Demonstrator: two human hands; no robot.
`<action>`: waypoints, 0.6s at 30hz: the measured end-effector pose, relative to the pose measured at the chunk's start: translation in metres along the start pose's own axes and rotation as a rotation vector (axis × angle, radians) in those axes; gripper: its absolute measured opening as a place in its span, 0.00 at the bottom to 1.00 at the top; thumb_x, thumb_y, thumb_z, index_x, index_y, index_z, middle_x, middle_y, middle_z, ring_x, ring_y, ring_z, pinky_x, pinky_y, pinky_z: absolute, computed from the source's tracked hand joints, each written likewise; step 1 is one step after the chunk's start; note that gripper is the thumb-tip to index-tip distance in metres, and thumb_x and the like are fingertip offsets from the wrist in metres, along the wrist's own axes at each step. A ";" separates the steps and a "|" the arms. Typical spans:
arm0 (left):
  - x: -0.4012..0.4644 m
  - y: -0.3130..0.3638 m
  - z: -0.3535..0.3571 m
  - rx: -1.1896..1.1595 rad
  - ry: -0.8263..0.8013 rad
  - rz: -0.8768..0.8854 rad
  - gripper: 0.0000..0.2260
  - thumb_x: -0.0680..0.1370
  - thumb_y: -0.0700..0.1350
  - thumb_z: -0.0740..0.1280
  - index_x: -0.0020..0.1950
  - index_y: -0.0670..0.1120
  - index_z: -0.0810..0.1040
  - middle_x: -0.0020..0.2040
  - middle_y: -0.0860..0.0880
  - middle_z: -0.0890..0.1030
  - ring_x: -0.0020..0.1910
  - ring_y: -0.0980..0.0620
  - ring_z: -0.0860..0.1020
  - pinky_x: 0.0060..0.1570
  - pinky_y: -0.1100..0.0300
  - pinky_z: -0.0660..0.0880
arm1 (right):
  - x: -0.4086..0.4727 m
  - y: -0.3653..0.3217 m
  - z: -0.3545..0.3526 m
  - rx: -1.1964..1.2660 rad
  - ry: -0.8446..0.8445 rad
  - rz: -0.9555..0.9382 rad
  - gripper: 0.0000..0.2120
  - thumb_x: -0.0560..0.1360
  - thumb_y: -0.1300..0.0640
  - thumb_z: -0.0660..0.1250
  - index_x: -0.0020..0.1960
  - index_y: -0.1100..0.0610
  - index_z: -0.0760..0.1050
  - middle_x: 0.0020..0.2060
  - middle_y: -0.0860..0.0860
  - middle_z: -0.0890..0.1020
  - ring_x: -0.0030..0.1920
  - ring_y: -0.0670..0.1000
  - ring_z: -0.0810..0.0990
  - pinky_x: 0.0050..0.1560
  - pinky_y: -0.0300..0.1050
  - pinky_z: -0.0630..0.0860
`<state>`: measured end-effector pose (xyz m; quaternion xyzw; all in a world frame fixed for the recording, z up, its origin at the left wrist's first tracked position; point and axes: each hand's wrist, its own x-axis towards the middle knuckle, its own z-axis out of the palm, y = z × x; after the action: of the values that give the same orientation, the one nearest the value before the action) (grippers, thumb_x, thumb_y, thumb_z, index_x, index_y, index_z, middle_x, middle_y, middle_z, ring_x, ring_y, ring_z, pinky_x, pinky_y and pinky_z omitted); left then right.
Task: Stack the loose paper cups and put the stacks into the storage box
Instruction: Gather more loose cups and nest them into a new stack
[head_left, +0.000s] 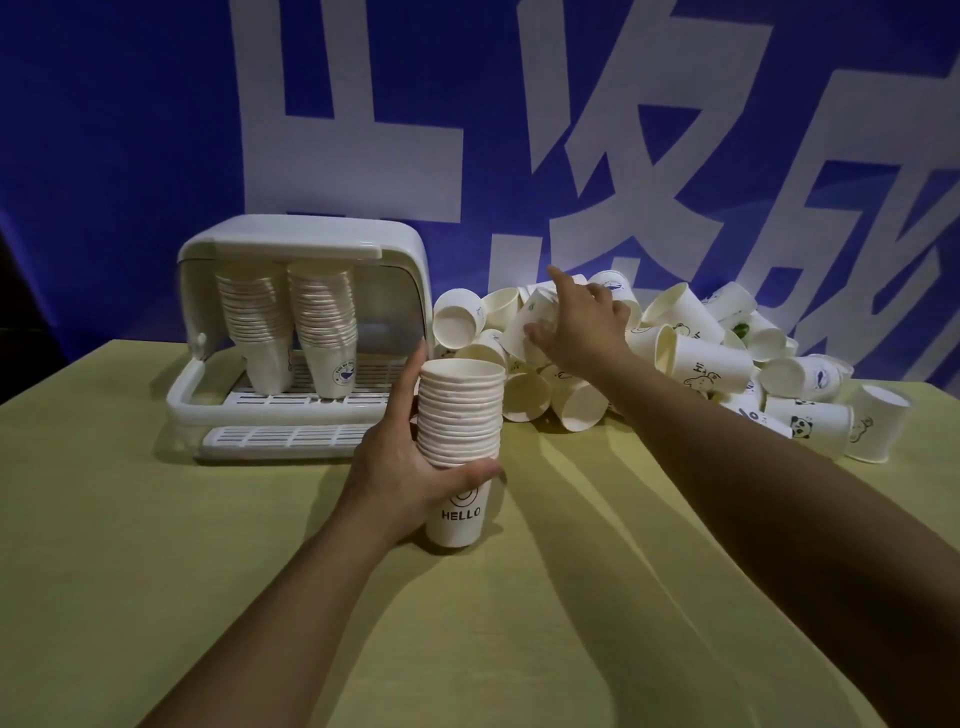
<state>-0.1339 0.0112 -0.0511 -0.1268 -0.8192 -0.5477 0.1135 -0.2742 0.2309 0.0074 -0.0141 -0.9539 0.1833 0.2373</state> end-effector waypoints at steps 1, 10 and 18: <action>0.000 0.000 0.000 0.001 -0.006 0.005 0.56 0.61 0.54 0.84 0.69 0.82 0.47 0.64 0.65 0.74 0.61 0.60 0.76 0.64 0.45 0.76 | 0.003 0.000 0.000 -0.006 0.005 0.010 0.35 0.76 0.43 0.69 0.77 0.45 0.58 0.73 0.50 0.70 0.74 0.59 0.64 0.73 0.63 0.57; -0.001 0.000 0.002 0.030 -0.007 0.028 0.54 0.60 0.53 0.84 0.67 0.84 0.50 0.53 0.76 0.75 0.55 0.72 0.76 0.61 0.51 0.77 | -0.007 0.009 -0.003 -0.163 -0.016 -0.132 0.30 0.76 0.39 0.66 0.75 0.45 0.64 0.74 0.51 0.67 0.74 0.59 0.62 0.74 0.64 0.52; -0.004 0.004 0.004 0.046 -0.020 0.049 0.54 0.59 0.55 0.85 0.68 0.83 0.50 0.57 0.72 0.75 0.59 0.60 0.79 0.62 0.46 0.78 | -0.028 0.012 -0.014 -0.075 0.123 -0.298 0.25 0.73 0.43 0.72 0.65 0.52 0.72 0.64 0.51 0.76 0.65 0.55 0.69 0.75 0.57 0.54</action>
<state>-0.1294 0.0157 -0.0503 -0.1495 -0.8293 -0.5245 0.1216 -0.2438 0.2433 0.0020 0.1073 -0.9352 0.1094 0.3191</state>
